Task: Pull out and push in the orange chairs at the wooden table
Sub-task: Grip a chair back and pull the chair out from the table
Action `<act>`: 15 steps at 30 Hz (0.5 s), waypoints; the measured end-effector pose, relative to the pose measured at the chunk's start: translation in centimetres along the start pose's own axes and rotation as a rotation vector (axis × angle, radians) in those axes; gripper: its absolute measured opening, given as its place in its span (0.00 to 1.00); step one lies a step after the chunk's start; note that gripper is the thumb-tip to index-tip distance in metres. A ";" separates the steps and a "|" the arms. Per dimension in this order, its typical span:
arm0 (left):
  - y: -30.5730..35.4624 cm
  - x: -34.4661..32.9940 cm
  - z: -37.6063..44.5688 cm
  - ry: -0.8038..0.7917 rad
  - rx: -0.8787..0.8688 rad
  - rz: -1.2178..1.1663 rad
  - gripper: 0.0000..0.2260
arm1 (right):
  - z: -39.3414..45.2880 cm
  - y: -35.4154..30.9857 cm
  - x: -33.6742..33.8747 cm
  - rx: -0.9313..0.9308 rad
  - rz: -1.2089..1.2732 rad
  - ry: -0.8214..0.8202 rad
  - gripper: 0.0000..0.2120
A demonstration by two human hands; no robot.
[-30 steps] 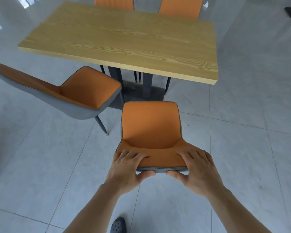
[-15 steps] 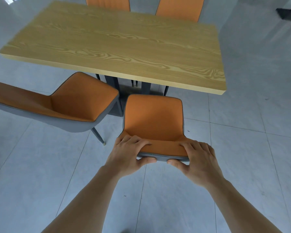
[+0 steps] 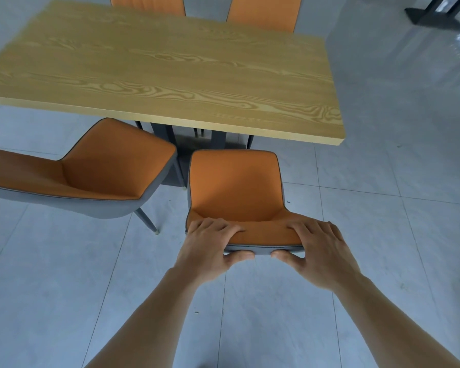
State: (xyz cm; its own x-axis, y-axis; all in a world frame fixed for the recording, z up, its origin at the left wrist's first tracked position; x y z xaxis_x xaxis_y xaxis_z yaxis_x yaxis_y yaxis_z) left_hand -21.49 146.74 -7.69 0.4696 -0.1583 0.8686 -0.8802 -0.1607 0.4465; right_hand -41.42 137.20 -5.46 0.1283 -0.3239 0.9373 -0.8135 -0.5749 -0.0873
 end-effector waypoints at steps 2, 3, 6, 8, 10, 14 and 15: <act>-0.5 0.2 -0.2 -0.014 -0.007 -0.001 0.35 | -0.2 -0.6 -0.1 -0.017 -0.019 0.003 0.49; -0.8 0.3 -0.5 -0.023 -0.012 0.003 0.35 | -0.4 -1.1 -0.2 -0.025 -0.018 0.008 0.49; -2.4 0.7 -1.6 -0.048 -0.027 0.023 0.35 | -1.0 -3.1 -1.0 -0.045 0.016 0.014 0.49; -3.3 1.1 -2.3 -0.062 -0.026 0.027 0.34 | -1.4 -4.2 -1.5 -0.054 0.038 0.021 0.49; -3.8 1.2 -2.6 -0.076 -0.021 0.038 0.33 | -1.6 -4.8 -1.7 -0.061 0.032 0.019 0.49; -4.0 1.2 -2.9 -0.085 -0.023 0.031 0.33 | -1.6 -5.0 -2.0 -0.065 0.020 0.013 0.48; -4.1 1.2 -2.9 -0.088 -0.021 0.024 0.33 | -1.6 -5.1 -2.1 -0.064 0.024 0.008 0.48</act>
State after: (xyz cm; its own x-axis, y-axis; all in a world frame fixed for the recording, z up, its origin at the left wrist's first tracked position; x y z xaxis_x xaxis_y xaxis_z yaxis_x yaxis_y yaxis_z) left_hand -17.54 150.07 -7.80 0.4519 -0.2470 0.8572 -0.8920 -0.1359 0.4311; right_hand -38.41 141.97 -6.42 0.1040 -0.3307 0.9380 -0.8508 -0.5181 -0.0883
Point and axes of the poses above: each hand's wrist, its own z-axis towards the middle knuckle, its own x-axis out of the back of the hand, y = z × x, the point moved 9 cm from there along z, towards the middle knuckle, and after that the axes turned 2 degrees about -y, right-handed, at the moved point
